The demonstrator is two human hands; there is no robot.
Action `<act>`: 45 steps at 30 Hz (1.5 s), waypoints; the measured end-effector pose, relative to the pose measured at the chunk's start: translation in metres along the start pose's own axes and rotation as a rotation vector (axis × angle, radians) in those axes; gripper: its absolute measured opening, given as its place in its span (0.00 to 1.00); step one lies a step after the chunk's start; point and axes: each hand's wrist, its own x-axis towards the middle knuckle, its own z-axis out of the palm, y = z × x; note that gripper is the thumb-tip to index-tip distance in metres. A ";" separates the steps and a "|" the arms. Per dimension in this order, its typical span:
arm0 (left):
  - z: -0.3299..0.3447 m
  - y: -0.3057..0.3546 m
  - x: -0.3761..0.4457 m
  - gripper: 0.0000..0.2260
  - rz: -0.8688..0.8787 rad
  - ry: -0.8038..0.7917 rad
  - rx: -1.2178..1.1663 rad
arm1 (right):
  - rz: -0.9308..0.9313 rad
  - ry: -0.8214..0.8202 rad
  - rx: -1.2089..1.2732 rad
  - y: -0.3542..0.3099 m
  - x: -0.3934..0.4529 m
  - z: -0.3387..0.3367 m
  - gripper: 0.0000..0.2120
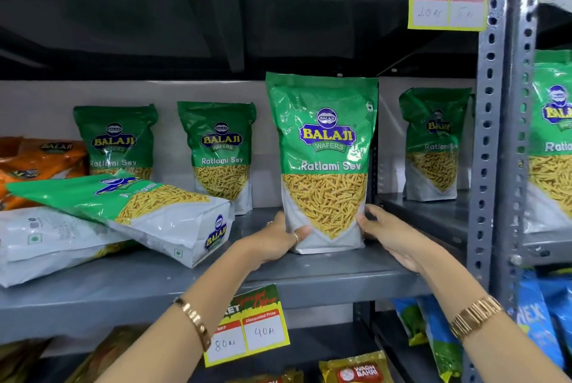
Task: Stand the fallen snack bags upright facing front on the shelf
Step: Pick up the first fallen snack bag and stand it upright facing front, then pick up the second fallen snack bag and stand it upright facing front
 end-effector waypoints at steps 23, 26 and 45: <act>-0.073 -0.008 -0.092 0.18 0.196 1.303 0.049 | -1.279 0.684 0.066 -0.107 -0.037 0.121 0.10; -0.082 -0.029 -0.100 0.25 0.072 1.345 -0.031 | -1.040 0.403 0.039 -0.130 -0.022 0.151 0.13; -0.109 -0.069 -0.071 0.15 -0.206 0.913 -0.989 | -0.188 -0.340 -0.250 -0.115 0.053 0.206 0.26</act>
